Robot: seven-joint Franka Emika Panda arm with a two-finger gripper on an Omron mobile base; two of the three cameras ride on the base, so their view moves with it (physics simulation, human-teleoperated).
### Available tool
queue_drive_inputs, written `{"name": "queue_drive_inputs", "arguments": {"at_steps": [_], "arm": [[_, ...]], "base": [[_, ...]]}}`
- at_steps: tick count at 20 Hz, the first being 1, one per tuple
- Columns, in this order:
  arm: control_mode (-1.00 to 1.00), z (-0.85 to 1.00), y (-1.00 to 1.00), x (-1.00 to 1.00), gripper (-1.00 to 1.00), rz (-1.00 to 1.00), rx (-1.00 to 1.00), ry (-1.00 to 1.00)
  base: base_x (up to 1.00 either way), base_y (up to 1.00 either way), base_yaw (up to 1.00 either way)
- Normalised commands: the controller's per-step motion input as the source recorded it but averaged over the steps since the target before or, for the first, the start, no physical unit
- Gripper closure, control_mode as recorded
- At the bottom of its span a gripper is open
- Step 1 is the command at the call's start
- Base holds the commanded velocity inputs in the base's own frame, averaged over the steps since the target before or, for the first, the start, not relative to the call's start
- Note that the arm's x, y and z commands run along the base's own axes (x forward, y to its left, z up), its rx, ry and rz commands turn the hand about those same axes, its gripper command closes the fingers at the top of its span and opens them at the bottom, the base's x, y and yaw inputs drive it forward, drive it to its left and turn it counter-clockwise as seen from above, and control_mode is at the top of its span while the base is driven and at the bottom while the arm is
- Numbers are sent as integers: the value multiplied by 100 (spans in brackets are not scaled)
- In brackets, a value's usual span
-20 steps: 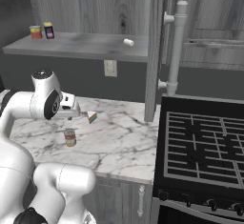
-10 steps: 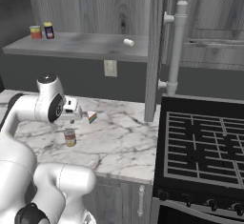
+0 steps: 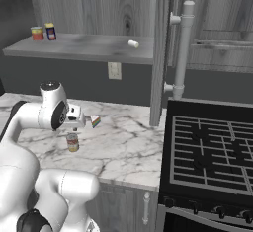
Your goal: Pick the cans from the counter and place them in their designated side in the cabinet.
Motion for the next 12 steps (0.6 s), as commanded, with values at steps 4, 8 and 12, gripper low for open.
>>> {"name": "queue_drive_inputs", "arguments": {"at_steps": [4, 8, 12], "arm": [[-100, -17, 4, 3, -100, 0, 0, 2], [-100, -17, 2, 0, -100, 0, 0, 2], [-100, -17, 1, 1, -100, 0, 0, 2]], "base": [[0, 0, 0], [0, 0, 0], [0, 0, 0]]}}
